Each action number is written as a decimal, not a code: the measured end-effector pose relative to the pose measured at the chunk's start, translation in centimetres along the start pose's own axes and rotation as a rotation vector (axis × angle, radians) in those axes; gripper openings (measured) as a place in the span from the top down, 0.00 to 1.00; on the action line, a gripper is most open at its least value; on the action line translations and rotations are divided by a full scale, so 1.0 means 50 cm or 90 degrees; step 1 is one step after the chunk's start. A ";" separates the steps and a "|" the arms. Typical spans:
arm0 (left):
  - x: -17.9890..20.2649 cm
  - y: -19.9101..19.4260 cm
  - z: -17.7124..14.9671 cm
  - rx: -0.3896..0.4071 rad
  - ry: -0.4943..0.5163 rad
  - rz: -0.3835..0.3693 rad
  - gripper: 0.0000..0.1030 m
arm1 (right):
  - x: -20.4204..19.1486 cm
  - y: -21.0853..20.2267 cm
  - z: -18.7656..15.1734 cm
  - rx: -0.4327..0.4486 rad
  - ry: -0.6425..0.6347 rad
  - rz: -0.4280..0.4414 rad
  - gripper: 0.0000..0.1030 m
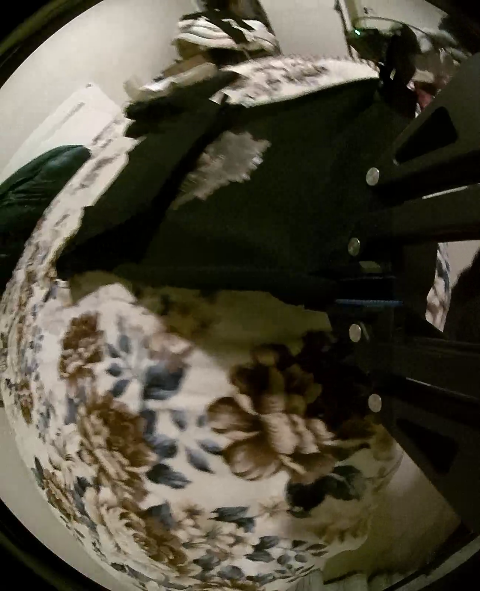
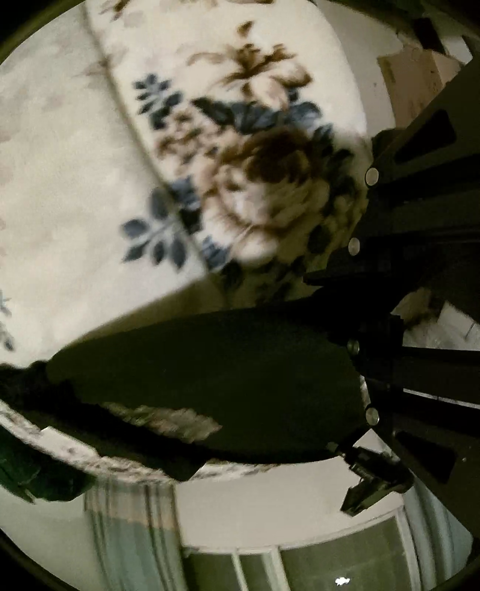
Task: Fold small clothes
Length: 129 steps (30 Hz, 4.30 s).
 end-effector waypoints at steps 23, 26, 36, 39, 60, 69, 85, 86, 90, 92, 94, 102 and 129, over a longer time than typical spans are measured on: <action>0.155 0.032 0.519 0.157 -0.074 -0.161 0.96 | -0.355 -0.240 0.396 0.190 -0.055 0.171 0.88; 0.162 0.108 0.630 0.147 -0.071 -0.153 0.95 | -0.412 -0.216 0.509 0.208 -0.052 0.153 0.88; 0.171 0.404 0.823 -0.016 -0.084 -0.087 0.90 | -0.521 -0.069 0.841 0.209 -0.049 -0.026 0.64; 0.181 0.407 0.827 -0.002 -0.092 -0.114 0.78 | -0.555 -0.064 0.864 0.233 -0.081 -0.014 0.39; 0.131 0.438 0.761 -0.053 -0.185 -0.085 0.99 | -0.514 0.096 0.784 0.180 -0.020 -0.157 0.93; 0.172 0.422 0.944 0.051 -0.127 -0.096 0.99 | -0.587 0.000 0.881 0.274 -0.029 -0.122 0.94; 0.077 0.386 0.701 -0.075 -0.247 -0.156 0.37 | -0.625 0.066 0.850 0.218 -0.054 -0.079 0.52; 0.076 0.401 0.689 -0.085 -0.256 -0.149 0.38 | -0.625 0.071 0.834 0.217 -0.058 -0.073 0.52; 0.114 0.446 0.705 -0.080 -0.205 -0.120 0.73 | -0.609 0.092 0.794 0.213 -0.037 -0.059 0.52; 0.143 0.459 0.731 -0.084 -0.174 -0.116 0.96 | -0.598 0.106 0.791 0.203 -0.024 -0.054 0.52; 0.180 0.459 0.787 -0.055 -0.132 -0.131 0.96 | -0.591 0.109 0.795 0.201 -0.020 -0.059 0.52; 0.174 0.505 0.947 -0.036 -0.195 -0.203 0.85 | -0.578 0.067 0.809 0.237 -0.046 -0.105 0.36; 0.030 0.386 0.476 0.029 -0.336 -0.144 0.27 | -0.218 0.118 0.546 0.184 0.226 0.095 0.00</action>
Point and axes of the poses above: each gripper's, at about its wrist camera, not at the fingertips, and y roughly the way its jaws point, x to its right, z to its top, the point moved 4 cm from there along y, roughly the way its jaws point, and after that the axes turned 7 degrees about -z, right-handed, at the moved point
